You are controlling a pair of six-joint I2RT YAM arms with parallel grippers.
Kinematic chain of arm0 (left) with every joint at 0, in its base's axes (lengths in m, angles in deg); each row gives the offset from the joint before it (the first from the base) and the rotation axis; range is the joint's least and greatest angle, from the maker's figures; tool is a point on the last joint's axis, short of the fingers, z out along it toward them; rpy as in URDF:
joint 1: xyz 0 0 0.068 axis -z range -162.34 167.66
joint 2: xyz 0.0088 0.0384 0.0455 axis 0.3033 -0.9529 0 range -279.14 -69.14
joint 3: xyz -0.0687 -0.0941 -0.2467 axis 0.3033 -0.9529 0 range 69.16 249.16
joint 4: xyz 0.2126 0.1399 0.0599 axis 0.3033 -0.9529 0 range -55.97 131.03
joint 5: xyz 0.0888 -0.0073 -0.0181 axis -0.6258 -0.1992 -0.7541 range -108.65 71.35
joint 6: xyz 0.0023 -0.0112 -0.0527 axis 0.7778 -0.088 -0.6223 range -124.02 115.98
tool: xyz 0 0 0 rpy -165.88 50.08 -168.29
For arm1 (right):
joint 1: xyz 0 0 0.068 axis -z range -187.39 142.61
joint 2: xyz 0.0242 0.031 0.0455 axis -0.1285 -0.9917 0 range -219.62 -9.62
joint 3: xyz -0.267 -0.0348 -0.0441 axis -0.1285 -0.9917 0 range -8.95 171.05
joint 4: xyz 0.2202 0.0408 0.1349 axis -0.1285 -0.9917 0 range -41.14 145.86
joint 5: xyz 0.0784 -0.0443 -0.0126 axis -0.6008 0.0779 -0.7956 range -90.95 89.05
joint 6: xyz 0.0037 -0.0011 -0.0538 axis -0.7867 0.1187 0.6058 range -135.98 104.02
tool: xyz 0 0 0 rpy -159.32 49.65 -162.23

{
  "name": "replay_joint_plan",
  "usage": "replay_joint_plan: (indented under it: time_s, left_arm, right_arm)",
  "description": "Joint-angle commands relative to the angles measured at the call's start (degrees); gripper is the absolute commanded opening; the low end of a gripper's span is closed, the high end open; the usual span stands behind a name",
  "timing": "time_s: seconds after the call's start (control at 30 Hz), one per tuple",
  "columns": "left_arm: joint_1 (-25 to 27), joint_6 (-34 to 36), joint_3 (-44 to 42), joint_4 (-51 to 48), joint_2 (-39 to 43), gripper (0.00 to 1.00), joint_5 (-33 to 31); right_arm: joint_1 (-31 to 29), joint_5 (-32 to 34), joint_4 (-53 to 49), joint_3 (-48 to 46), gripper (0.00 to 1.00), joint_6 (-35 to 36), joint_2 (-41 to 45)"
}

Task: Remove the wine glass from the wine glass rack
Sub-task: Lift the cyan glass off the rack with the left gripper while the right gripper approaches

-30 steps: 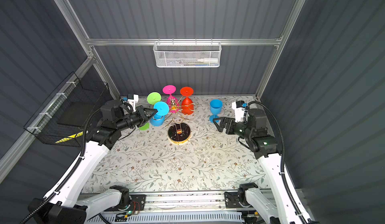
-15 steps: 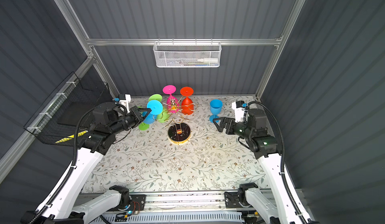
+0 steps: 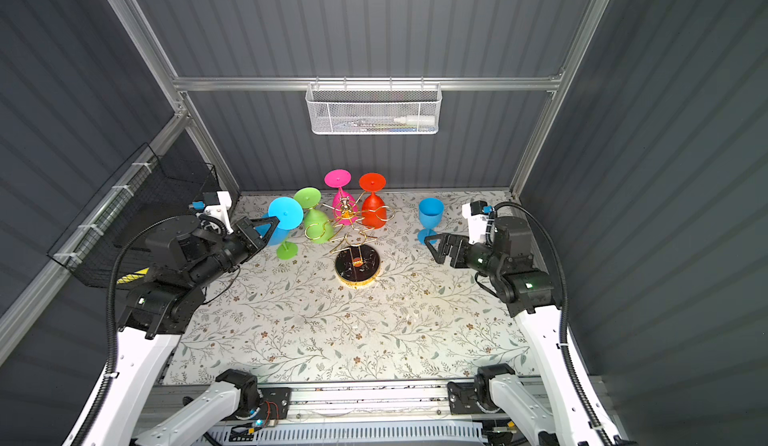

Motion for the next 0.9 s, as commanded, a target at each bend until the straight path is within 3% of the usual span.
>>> replay_joint_plan:
  time_s: [0.0, 0.3, 0.6, 0.7, 0.87]
  left_arm:
    - [-0.3, 1.6, 4.1, -2.3, 2.8, 0.00, -1.6]
    - [-0.3, 0.5, 12.6, 0.6, 0.8, 0.00, 6.7]
    - [-0.3, -7.0, 16.2, 14.8, -6.8, 0.00, 24.3]
    - [-0.3, -8.8, 16.8, 17.4, -9.5, 0.00, 29.7]
    - [-0.3, -11.3, 16.7, 20.3, -10.5, 0.00, 34.1]
  right_arm:
    - [0.0, 0.5, -0.4, 0.7, 0.99, 1.5, 0.9]
    - [-0.1, -1.4, 3.4, 1.3, 0.99, 3.2, 1.4]
    - [-1.2, -4.4, 12.3, 2.1, 0.99, 4.8, 4.7]
    - [-4.2, -4.2, 17.1, 1.5, 0.99, 6.2, 6.0]
    - [-13.8, 2.8, 19.8, 3.4, 0.99, 13.9, 5.2]
